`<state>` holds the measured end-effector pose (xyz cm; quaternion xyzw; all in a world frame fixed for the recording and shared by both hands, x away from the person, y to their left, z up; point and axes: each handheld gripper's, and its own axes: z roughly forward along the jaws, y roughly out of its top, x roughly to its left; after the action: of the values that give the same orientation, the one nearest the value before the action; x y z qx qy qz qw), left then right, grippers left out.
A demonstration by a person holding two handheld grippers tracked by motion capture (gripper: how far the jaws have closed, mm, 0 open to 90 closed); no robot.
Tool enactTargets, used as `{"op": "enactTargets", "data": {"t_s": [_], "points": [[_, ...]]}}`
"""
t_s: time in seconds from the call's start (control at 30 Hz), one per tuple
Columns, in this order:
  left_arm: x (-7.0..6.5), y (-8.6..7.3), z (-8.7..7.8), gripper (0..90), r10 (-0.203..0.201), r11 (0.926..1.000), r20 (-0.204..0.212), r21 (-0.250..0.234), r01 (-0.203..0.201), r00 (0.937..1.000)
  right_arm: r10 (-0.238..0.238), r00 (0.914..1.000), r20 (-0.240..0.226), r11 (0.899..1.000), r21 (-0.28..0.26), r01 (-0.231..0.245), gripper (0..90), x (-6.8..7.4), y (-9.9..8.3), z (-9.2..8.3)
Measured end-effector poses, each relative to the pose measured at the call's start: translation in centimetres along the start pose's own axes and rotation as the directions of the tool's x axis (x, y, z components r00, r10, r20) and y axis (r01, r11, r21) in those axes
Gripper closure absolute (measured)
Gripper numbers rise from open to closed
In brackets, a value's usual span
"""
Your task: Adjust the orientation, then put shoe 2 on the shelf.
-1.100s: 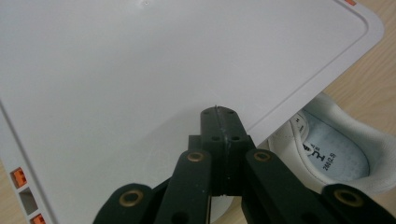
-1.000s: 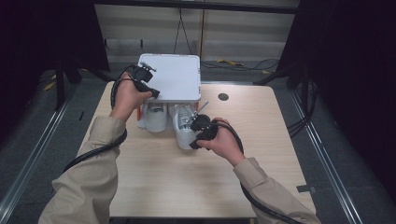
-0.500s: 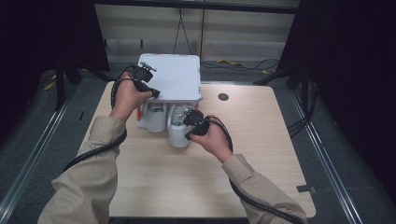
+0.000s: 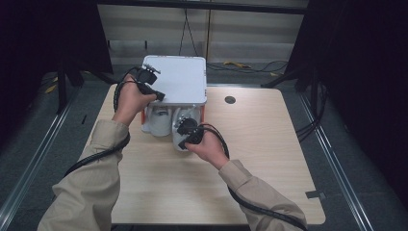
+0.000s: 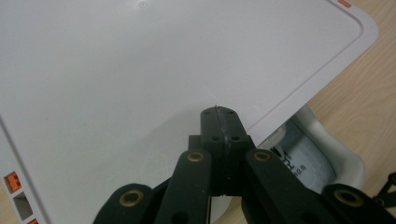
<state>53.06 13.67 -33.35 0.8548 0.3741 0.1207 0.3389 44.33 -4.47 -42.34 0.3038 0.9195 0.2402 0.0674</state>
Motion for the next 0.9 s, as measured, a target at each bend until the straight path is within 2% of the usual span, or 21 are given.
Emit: {"op": "enactTargets", "data": {"t_s": [0.03, 0.07, 0.13, 0.23, 0.3, 0.37, 0.5, 0.57, 0.6, 0.63, 0.7, 0.77, 0.9], "points": [[0.0, 0.0, 0.0, 90.0, -0.001, 1.0000, 0.001, 0.001, 0.001, 1.0000, -0.020, 0.9992, 0.036, 1.000, 0.012, 0.020, 90.0, -0.1, 0.2, 0.0], [0.1, 0.0, 0.0, 90.0, -0.004, 1.0000, 0.004, 0.001, 0.004, 1.0000, -0.021, 0.9990, 0.039, 1.000, 0.006, 0.020, 90.0, -0.6, 0.4, 0.1], [0.1, 0.0, 0.0, 90.0, -0.008, 1.0000, 0.005, -0.003, 0.008, 1.0000, 0.007, 0.9997, 0.023, 1.000, -0.010, -0.007, 90.0, -1.4, 0.8, 0.3], [0.1, -0.1, 0.0, 90.0, -0.007, 1.0000, 0.008, -0.005, 0.007, 0.9999, 0.004, 0.9994, 0.035, 1.000, -0.012, -0.004, 90.0, -2.2, 1.6, 1.1], [0.2, -0.1, 0.0, 90.0, -0.005, 0.9999, 0.011, -0.010, 0.005, 0.9999, 0.014, 0.9998, 0.014, 1.000, -0.025, -0.013, 90.0, -2.4, 2.0, 1.6], [0.3, -0.3, 0.0, 90.0, -0.009, 0.9998, 0.017, -0.018, 0.009, 0.9998, 0.010, 0.9997, 0.021, 0.999, -0.037, -0.010, 90.0, -2.4, 2.5, 1.9], [0.4, -0.2, 0.0, 90.0, -0.010, 0.9998, 0.022, -0.018, 0.010, 0.9997, 0.010, 0.9999, 0.007, 1.000, -0.025, -0.010, 90.0, -2.7, 2.9, 2.2], [0.2, -0.1, 0.0, 90.0, -0.008, 0.9999, 0.014, -0.014, 0.008, 0.9999, -0.008, 0.9984, 0.055, 1.000, -0.025, 0.009, 90.0, -3.0, 2.9, 2.4], [0.2, -0.1, 0.0, 90.0, 0.000, 1.0000, 0.011, -0.010, 0.000, 0.9999, -0.002, 0.9982, 0.061, 1.000, -0.026, 0.004, 90.0, -3.3, 2.9, 2.4], [0.2, -0.1, 0.0, 90.0, -0.003, 0.9999, 0.012, -0.010, 0.003, 0.9999, 0.024, 0.9986, 0.047, 0.999, -0.041, -0.022, 90.0, -3.6, 2.8, 2.4], [0.3, -0.1, 0.0, 90.0, 0.001, 1.0000, 0.015, -0.008, -0.001, 0.9999, 0.032, 0.9988, 0.036, 0.998, -0.047, -0.030, 90.0, -3.9, 2.8, 2.4], [0.3, -0.1, 0.0, 90.0, -0.004, 0.9999, 0.020, -0.009, 0.004, 0.9998, 0.018, 0.9986, 0.049, 0.999, -0.044, -0.016, 90.0, -3.7, 2.7, 2.5], [0.2, -0.1, 0.0, 90.0, -0.002, 1.0000, 0.016, -0.009, 0.002, 0.9999, 0.024, 0.9996, 0.013, 0.998, -0.056, -0.023, 88.1, -3.3, 2.5, 1.7]]}}
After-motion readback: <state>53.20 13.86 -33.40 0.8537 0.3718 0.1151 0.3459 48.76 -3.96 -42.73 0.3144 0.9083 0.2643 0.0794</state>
